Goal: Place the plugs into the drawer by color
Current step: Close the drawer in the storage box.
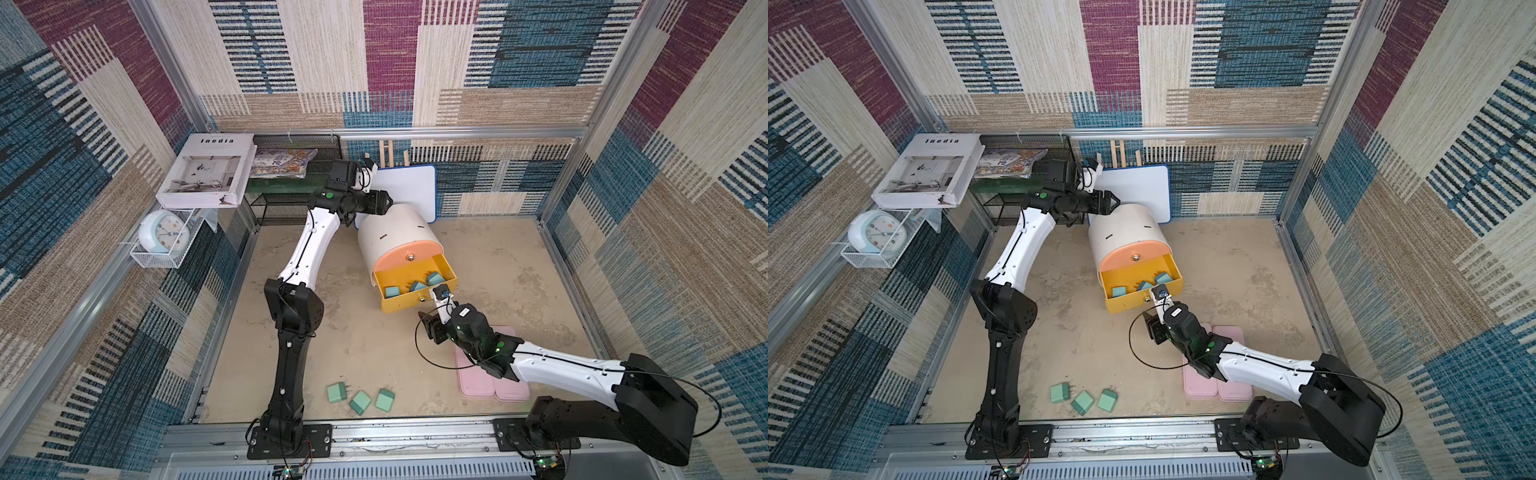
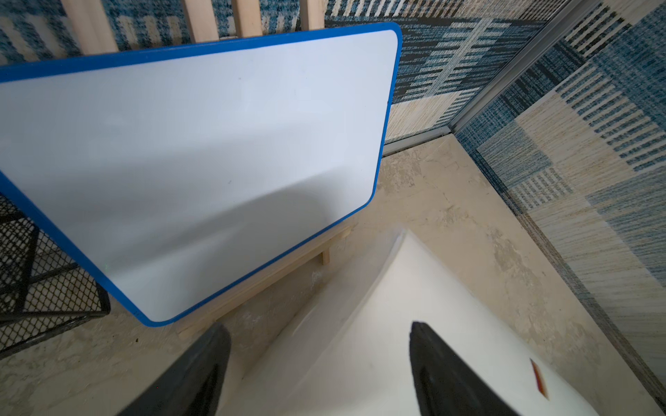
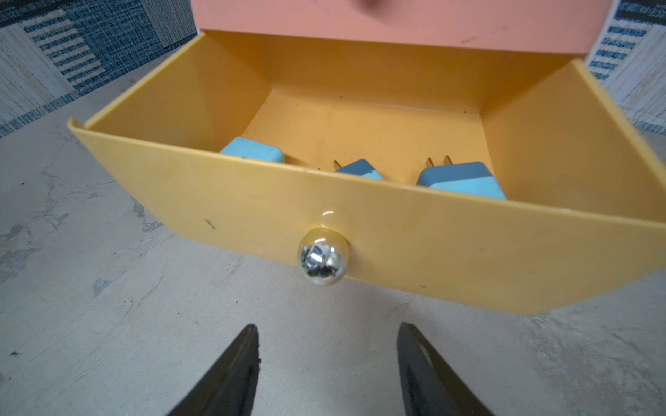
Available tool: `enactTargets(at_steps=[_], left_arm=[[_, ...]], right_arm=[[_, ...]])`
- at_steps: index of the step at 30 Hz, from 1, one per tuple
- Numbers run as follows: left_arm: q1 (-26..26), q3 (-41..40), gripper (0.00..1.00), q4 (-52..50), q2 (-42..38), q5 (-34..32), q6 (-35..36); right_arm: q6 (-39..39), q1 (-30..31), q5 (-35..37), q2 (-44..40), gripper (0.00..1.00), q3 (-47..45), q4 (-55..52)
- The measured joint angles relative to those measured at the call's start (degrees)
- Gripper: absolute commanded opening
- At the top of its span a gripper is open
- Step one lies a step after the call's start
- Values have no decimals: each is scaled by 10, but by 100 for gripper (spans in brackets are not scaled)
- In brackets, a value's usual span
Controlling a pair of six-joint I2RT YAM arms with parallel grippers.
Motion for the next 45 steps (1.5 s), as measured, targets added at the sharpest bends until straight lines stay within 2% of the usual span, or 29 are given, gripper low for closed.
enactTargets(at_steps=[13,24,45], left_arm=[[2,-24,80,13,11,42,-7],[2,-56,78,33,-4,52,-15],[2,-76,77,42,-13,55,-22]], right_arm=[[-9,0,24,75,66,44,35],[-23,-2,43,139,66,104,48],[-10,-42,19,252,65,195,117]])
